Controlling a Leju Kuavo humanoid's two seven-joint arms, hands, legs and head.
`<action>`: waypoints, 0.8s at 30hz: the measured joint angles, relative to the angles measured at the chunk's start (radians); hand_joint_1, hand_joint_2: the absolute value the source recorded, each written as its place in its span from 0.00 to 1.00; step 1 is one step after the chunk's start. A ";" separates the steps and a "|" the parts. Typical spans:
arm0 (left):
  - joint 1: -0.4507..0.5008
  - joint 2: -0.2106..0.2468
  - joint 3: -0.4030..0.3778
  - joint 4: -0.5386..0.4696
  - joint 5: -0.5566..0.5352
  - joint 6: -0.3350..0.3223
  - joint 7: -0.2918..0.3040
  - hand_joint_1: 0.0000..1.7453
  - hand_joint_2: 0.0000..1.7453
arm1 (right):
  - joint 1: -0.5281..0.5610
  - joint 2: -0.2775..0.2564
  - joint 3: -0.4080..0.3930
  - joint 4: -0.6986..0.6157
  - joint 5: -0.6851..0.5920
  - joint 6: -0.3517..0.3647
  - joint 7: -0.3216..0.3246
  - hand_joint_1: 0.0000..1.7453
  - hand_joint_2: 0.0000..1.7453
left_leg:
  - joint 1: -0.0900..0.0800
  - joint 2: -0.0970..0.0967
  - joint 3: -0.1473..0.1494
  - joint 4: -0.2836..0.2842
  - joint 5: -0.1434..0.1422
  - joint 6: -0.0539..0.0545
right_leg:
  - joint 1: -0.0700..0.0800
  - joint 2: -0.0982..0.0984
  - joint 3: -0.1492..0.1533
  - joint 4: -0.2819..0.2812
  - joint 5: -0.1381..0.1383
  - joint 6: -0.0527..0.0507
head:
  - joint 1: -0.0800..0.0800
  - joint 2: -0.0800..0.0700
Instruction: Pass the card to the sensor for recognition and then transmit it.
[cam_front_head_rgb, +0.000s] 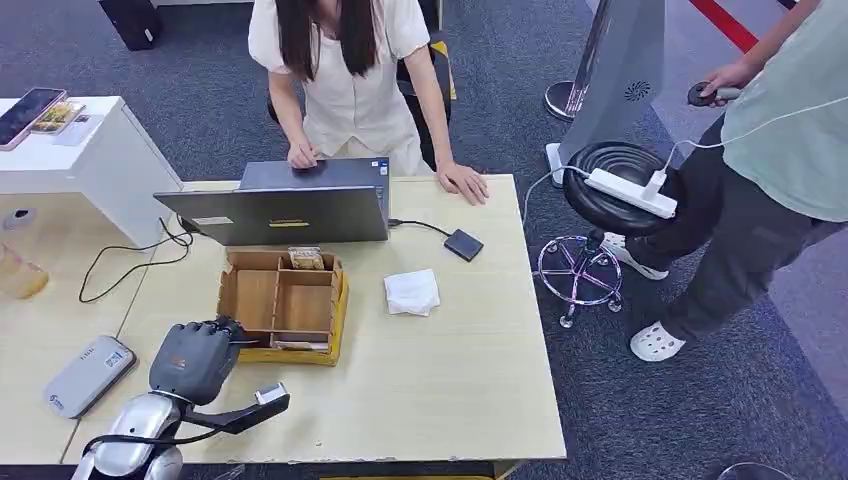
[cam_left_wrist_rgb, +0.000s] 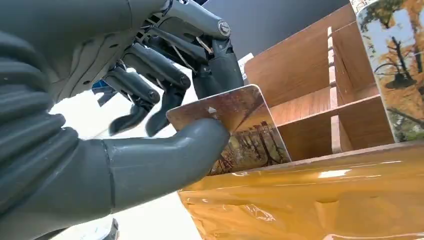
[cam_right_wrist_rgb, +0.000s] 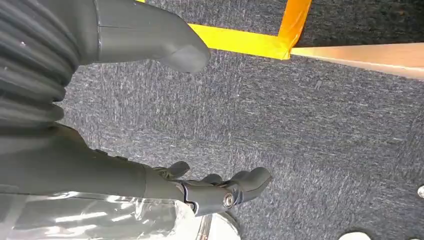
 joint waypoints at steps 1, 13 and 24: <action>0.000 0.000 0.000 0.001 0.000 0.000 0.000 0.89 1.00 | 0.000 0.000 0.000 0.000 0.000 0.000 0.000 0.00 1.00 | 0.000 0.000 0.000 0.000 0.000 0.000 | 0.000 0.000 0.000 0.000 0.000 0.000 | 0.000 0.000; -0.001 -0.012 0.038 -0.016 0.157 0.082 -0.074 1.00 1.00 | 0.000 0.000 -0.001 0.000 0.020 0.000 -0.002 0.00 1.00 | 0.000 0.000 0.000 0.000 0.000 0.000 | 0.000 0.000 0.000 0.000 0.000 0.000 | 0.000 0.000; -0.055 -0.026 0.127 -0.122 0.246 0.133 -0.100 1.00 1.00 | 0.000 0.005 -0.007 -0.001 0.031 -0.002 -0.003 0.00 1.00 | 0.000 0.000 0.000 0.000 0.001 0.000 | 0.000 0.000 0.000 0.000 0.000 0.000 | 0.000 0.000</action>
